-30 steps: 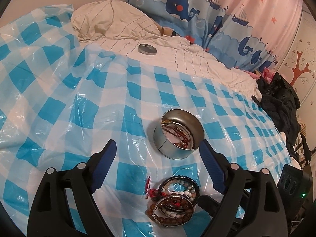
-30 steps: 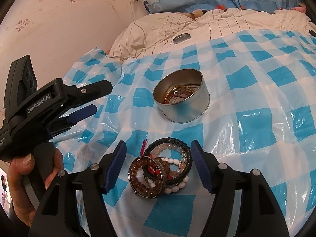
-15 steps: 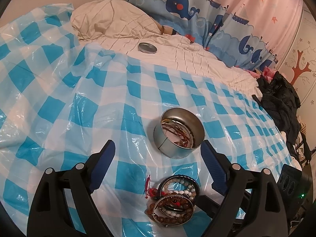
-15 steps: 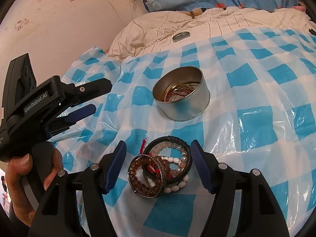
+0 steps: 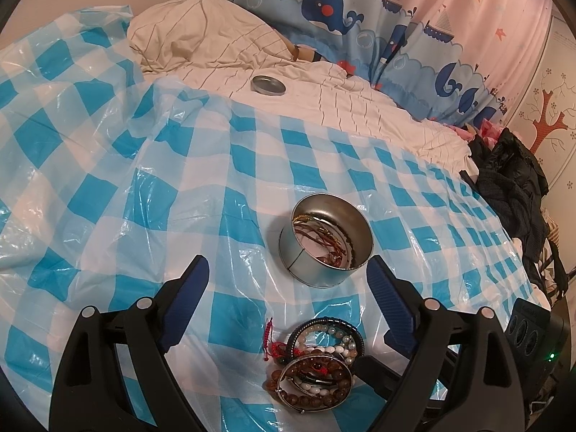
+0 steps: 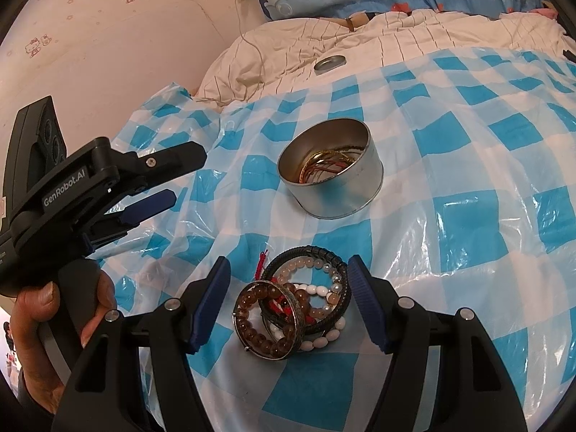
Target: Organize jewelry
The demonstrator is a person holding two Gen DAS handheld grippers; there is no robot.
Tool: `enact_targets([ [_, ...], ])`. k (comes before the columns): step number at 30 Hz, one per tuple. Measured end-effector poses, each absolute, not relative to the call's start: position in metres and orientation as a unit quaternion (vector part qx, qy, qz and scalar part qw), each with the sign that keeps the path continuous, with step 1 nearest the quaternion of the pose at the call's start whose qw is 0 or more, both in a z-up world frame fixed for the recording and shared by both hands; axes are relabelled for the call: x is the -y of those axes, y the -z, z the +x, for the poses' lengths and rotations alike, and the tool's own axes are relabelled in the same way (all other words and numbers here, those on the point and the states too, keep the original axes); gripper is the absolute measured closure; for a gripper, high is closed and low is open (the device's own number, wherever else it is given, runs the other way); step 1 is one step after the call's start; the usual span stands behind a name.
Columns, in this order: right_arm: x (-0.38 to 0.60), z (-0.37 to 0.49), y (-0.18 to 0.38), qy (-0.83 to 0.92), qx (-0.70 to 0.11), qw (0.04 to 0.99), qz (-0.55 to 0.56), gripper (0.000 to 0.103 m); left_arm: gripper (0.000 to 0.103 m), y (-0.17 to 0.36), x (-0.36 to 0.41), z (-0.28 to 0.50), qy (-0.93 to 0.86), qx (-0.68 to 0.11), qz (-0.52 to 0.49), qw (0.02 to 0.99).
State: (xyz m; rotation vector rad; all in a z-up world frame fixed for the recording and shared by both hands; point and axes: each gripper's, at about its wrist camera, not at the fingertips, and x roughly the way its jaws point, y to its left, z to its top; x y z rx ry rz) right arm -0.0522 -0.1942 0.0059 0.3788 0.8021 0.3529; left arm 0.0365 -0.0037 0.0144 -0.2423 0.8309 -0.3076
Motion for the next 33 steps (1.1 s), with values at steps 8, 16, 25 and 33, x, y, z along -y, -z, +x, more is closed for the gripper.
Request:
enact_targets([
  [8, 0.1922, -0.0523, -0.0037, -0.169, -0.389, 0.887, 0.184, 0.038, 0.017, -0.0125, 0.0057, 0.0357, 0.149, -0.402, -0.116, 0.896],
  [16, 0.1928, -0.0537, -0.0037, -0.169, -0.390, 0.886, 0.186, 0.038, 0.017, -0.0106, 0.0070, 0.0339, 0.149, -0.403, -0.115, 0.896],
  [25, 0.1933, -0.0531, -0.0041, -0.169, -0.390, 0.886, 0.186, 0.035, 0.017, -0.0112, 0.0077, 0.0344, 0.149, -0.404, -0.115, 0.895],
  [33, 0.1937, -0.0523, -0.0044, -0.169, -0.390, 0.886, 0.186, 0.035, 0.017, -0.0115, 0.0082, 0.0346, 0.148, -0.404, -0.116, 0.895],
])
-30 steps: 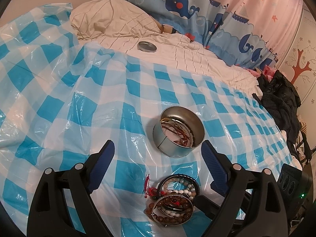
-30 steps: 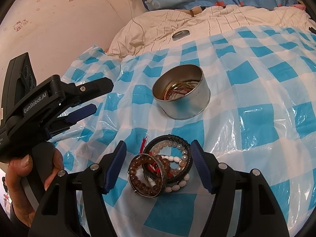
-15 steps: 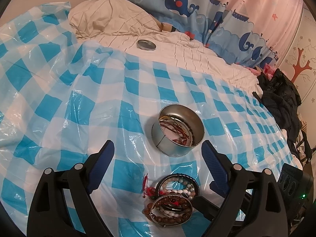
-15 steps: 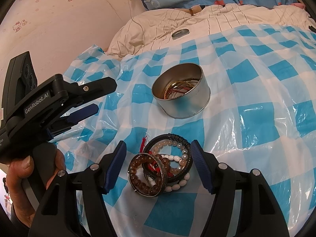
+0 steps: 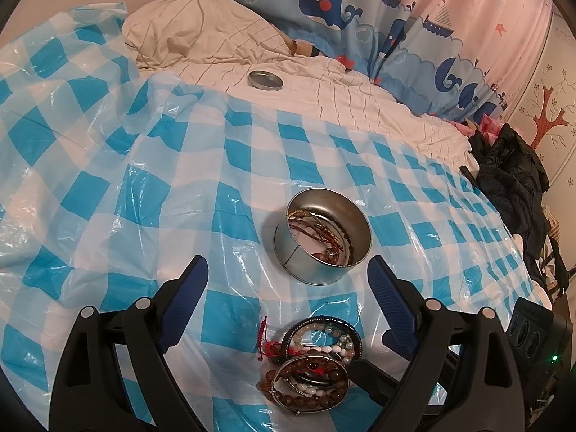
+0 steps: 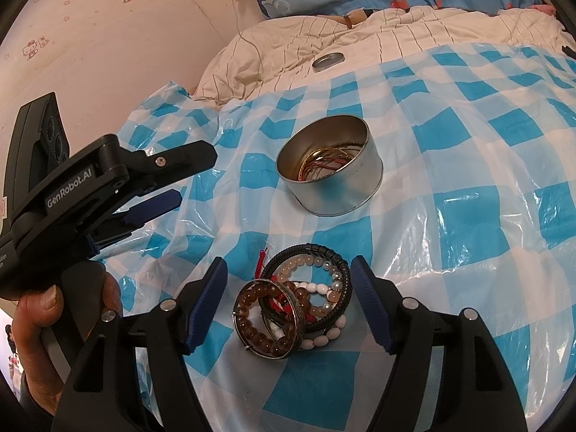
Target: Organize jewelry
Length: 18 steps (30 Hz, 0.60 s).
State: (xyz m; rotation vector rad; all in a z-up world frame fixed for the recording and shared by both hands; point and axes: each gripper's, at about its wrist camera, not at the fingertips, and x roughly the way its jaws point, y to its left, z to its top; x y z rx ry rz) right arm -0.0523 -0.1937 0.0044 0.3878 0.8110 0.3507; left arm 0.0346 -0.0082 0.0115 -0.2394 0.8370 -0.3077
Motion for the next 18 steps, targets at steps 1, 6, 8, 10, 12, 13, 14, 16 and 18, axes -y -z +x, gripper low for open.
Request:
enact_targets([
  [1, 0.1937, -0.0523, -0.0045, -0.169, -0.390, 0.886, 0.186, 0.035, 0.017, -0.0116, 0.0082, 0.0348, 0.148, -0.404, -0.116, 0.895],
  [6, 0.1938, -0.0524, -0.0043, -0.169, -0.390, 0.886, 0.187, 0.035, 0.017, -0.0117, 0.0084, 0.0350, 0.149, -0.404, -0.115, 0.895],
  [8, 0.1939, -0.0524, -0.0043, -0.169, -0.390, 0.886, 0.187, 0.035, 0.017, -0.0117, 0.0086, 0.0349, 0.149, -0.404, -0.115, 0.895],
  [10, 0.1939, -0.0524, -0.0044, -0.169, -0.391, 0.886, 0.187, 0.035, 0.017, -0.0118, 0.0086, 0.0351, 0.149, -0.405, -0.115, 0.895],
  [12, 0.1934, -0.0534, -0.0043, -0.169, -0.391, 0.885, 0.187, 0.035, 0.017, -0.0119, 0.0088, 0.0350, 0.148, -0.405, -0.115, 0.895],
  [13, 0.1935, -0.0531, -0.0044, -0.169, -0.390, 0.886, 0.187, 0.035, 0.017, -0.0118, 0.0089, 0.0349, 0.148, -0.405, -0.115, 0.895],
  [14, 0.1934, -0.0531, -0.0044, -0.169, -0.390, 0.886, 0.187, 0.035, 0.017, -0.0117, 0.0090, 0.0348, 0.148, -0.405, -0.115, 0.895],
  [16, 0.1935, -0.0526, -0.0045, -0.168, -0.391, 0.885, 0.187, 0.034, 0.017, -0.0113, 0.0093, 0.0342, 0.148, -0.405, -0.115, 0.895],
  [18, 0.1937, -0.0522, -0.0047, -0.168, -0.391, 0.885, 0.187, 0.035, 0.017, -0.0120, 0.0090, 0.0353, 0.149, -0.405, -0.115, 0.895],
])
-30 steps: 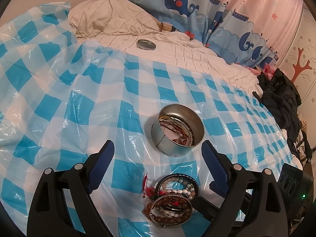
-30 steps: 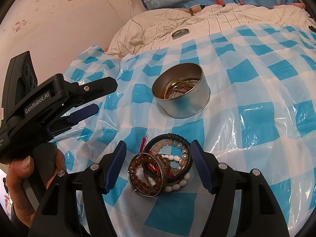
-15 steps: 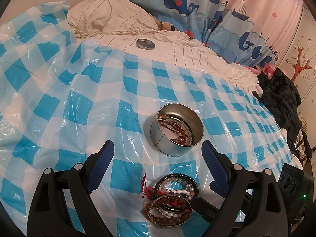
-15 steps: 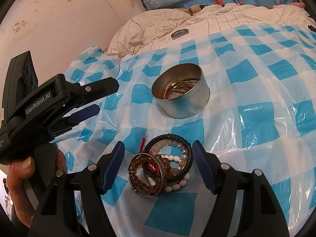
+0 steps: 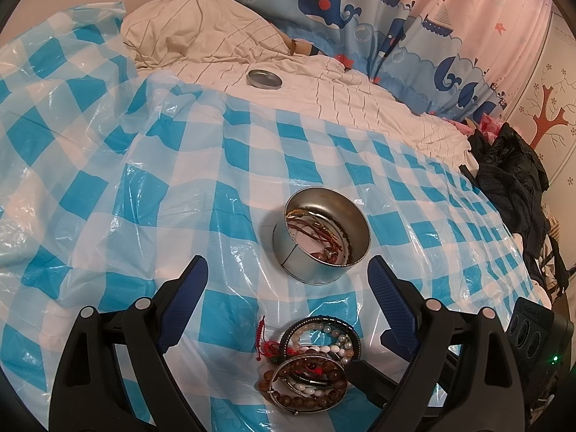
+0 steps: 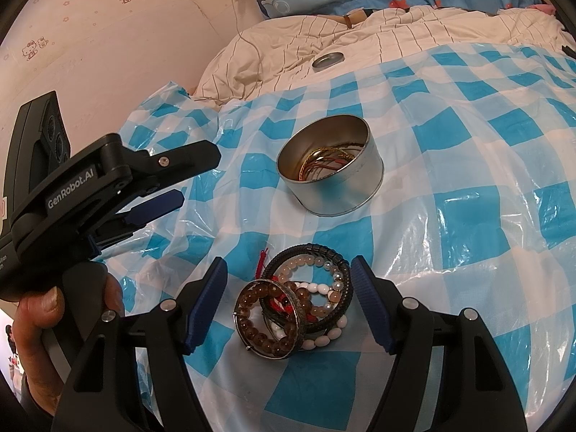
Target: Organize jewelry
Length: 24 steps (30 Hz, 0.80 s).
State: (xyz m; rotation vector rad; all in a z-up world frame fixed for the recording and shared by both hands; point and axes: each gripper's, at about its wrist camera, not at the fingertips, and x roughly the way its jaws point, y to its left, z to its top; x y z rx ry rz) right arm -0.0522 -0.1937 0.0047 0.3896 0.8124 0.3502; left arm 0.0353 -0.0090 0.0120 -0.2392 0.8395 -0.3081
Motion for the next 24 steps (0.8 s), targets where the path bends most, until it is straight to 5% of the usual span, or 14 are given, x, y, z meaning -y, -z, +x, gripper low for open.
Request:
enact_targets([
  [24, 0.1935, -0.0519, -0.0050, -0.168, -0.391, 0.885, 0.187, 0.034, 0.016, -0.0112, 0.0114, 0.0343, 0.148, -0.407, -0.114, 0.894],
])
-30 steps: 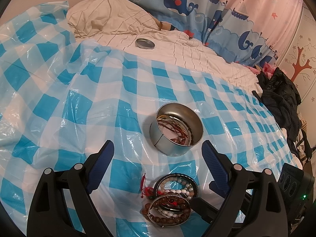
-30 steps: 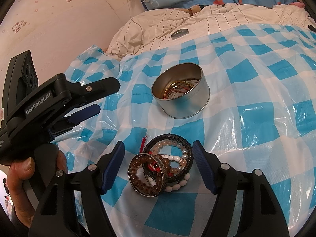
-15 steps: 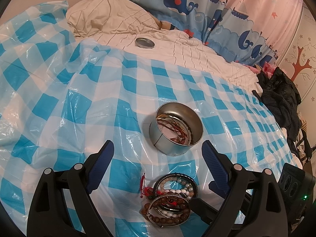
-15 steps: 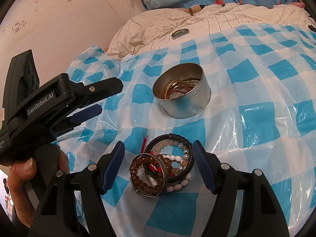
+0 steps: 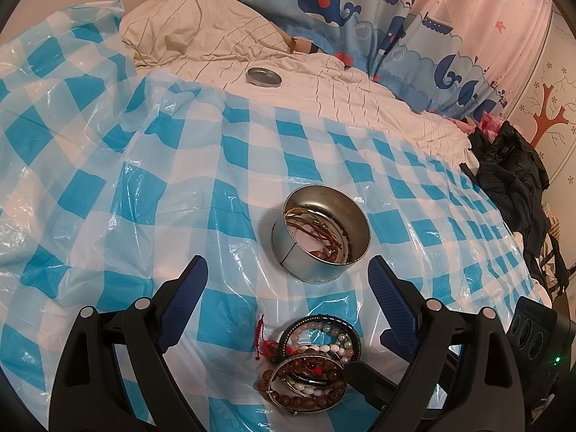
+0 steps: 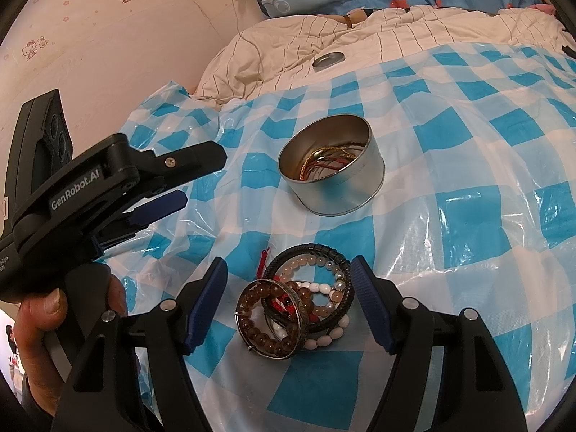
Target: Organize jewelry
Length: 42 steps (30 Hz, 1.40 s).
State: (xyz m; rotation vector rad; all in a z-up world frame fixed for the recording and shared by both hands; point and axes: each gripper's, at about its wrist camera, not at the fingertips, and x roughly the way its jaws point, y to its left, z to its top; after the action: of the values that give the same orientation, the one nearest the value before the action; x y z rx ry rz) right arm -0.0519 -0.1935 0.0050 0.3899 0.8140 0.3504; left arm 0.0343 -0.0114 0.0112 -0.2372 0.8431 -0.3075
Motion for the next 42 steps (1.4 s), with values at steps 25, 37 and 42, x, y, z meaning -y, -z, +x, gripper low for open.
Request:
enact_targets([
  [25, 0.197, -0.052, -0.003, -0.165, -0.392, 0.885, 0.191, 0.034, 0.016, -0.004, 0.017, 0.021, 0.149, -0.411, -0.110, 0.893],
  [37, 0.198, -0.053, -0.004, -0.165, -0.392, 0.884, 0.191, 0.034, 0.016, -0.004, 0.019, 0.021, 0.149, -0.412, -0.110, 0.892],
  [42, 0.198, -0.052, -0.004, -0.165, -0.393, 0.884, 0.191, 0.034, 0.015, -0.005, 0.019, 0.025, 0.149, -0.413, -0.110, 0.892],
])
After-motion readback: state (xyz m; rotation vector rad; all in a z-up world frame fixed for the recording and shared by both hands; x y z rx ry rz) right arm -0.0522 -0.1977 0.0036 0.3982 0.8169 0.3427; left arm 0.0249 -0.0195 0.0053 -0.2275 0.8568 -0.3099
